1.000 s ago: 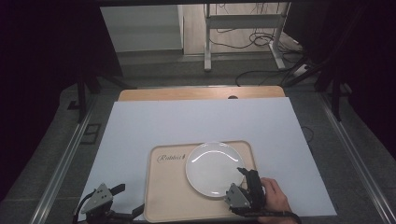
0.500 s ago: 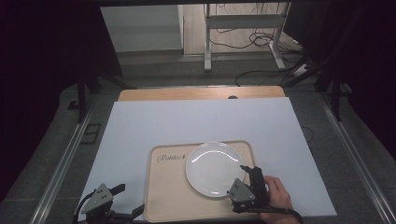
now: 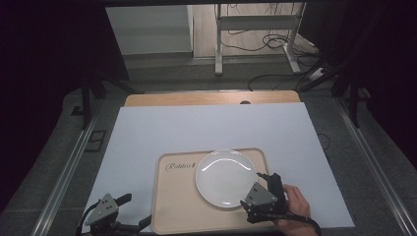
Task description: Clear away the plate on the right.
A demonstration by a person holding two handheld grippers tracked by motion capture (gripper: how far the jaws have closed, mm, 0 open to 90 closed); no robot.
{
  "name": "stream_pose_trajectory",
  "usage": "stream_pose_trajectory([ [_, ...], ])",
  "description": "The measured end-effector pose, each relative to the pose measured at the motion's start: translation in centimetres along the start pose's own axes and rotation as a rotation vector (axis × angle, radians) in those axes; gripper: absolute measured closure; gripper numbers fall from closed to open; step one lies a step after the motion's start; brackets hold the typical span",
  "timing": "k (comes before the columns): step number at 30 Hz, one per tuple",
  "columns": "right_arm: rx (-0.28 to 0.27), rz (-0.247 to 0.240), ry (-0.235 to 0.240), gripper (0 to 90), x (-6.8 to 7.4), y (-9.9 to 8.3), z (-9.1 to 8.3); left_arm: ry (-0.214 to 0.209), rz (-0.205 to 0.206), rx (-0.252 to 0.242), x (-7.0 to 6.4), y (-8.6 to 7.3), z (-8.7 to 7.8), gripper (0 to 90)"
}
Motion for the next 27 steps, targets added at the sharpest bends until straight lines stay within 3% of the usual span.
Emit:
stream_pose_trajectory([
  [27,-0.016,0.165,0.061,2.6,-2.2,-1.5,-0.3,0.000,0.002,0.001,0.0,0.0,0.0,0.0],
])
Point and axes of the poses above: each handheld gripper's, and its own axes: z roughly forward along the jaws, y roughly out of its top, x roughly to its left, the point moved 3 cm from there along z, roughly forward along the jaws, and after that the axes turned 5 degrees about x, right-handed, at the moved point
